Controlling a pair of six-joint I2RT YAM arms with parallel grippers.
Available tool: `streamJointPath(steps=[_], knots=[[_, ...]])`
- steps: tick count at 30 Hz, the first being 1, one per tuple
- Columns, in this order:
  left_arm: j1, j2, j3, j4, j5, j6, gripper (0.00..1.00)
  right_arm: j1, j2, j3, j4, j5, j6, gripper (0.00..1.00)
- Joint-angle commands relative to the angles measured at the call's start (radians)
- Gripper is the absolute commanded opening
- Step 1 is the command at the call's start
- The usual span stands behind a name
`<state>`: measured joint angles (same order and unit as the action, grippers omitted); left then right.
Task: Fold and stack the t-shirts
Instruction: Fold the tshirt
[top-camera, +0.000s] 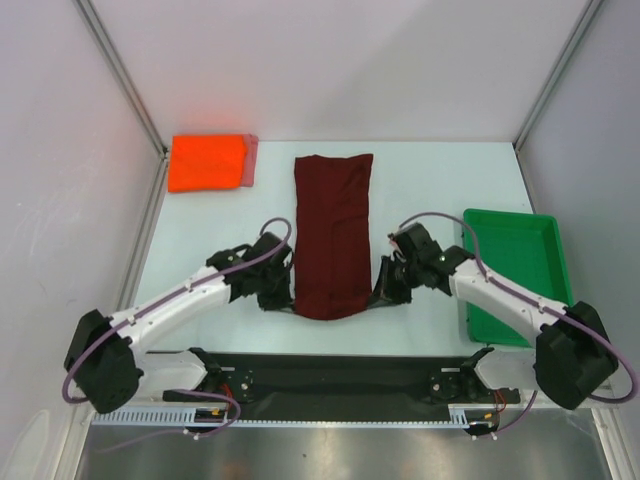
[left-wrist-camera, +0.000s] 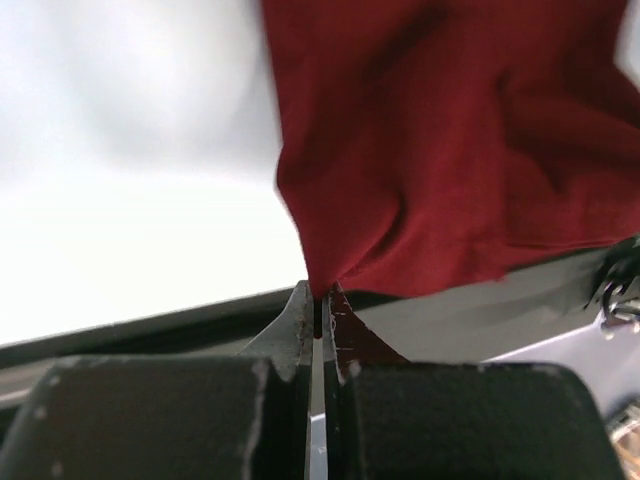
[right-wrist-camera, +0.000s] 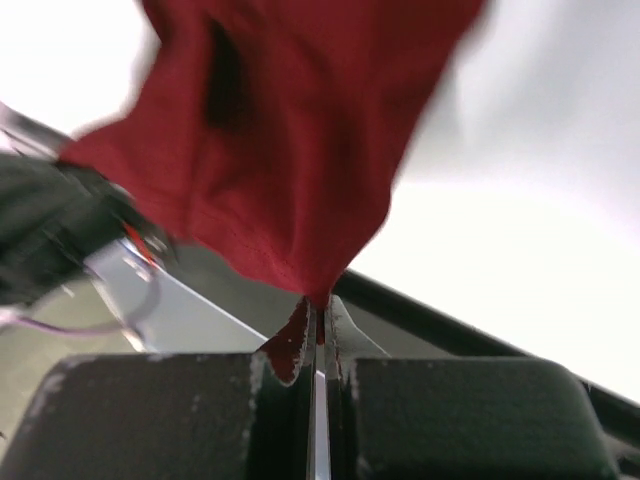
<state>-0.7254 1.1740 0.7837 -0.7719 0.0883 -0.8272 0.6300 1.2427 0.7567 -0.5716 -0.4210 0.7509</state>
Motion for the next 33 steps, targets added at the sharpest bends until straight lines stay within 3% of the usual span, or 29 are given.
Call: streamJointPath(steps=[1,8,13,18,29,31,33], knots=[[0.023,0.090,0.169,-0.072,-0.123,0.144,0.01,-0.067,0.087,0.163,-0.045,0.051,-0.048,0.00],[0.191,0.367,0.441,-0.066,-0.096,0.284,0.02,-0.199,0.313,0.406,-0.036,-0.012,-0.136,0.00],[0.236,0.587,0.707,-0.104,-0.096,0.362,0.02,-0.260,0.556,0.616,-0.092,-0.028,-0.226,0.00],[0.267,0.777,0.925,-0.175,-0.096,0.405,0.02,-0.303,0.698,0.780,-0.106,-0.065,-0.254,0.00],[0.327,0.950,1.052,-0.172,-0.036,0.413,0.04,-0.351,0.905,0.964,-0.137,-0.122,-0.275,0.01],[0.331,0.967,1.066,-0.165,-0.024,0.412,0.10,-0.354,0.932,0.981,-0.139,-0.121,-0.275,0.05],[0.334,0.977,1.085,-0.164,-0.038,0.410,0.28,-0.358,0.952,1.016,-0.139,-0.122,-0.271,0.16]])
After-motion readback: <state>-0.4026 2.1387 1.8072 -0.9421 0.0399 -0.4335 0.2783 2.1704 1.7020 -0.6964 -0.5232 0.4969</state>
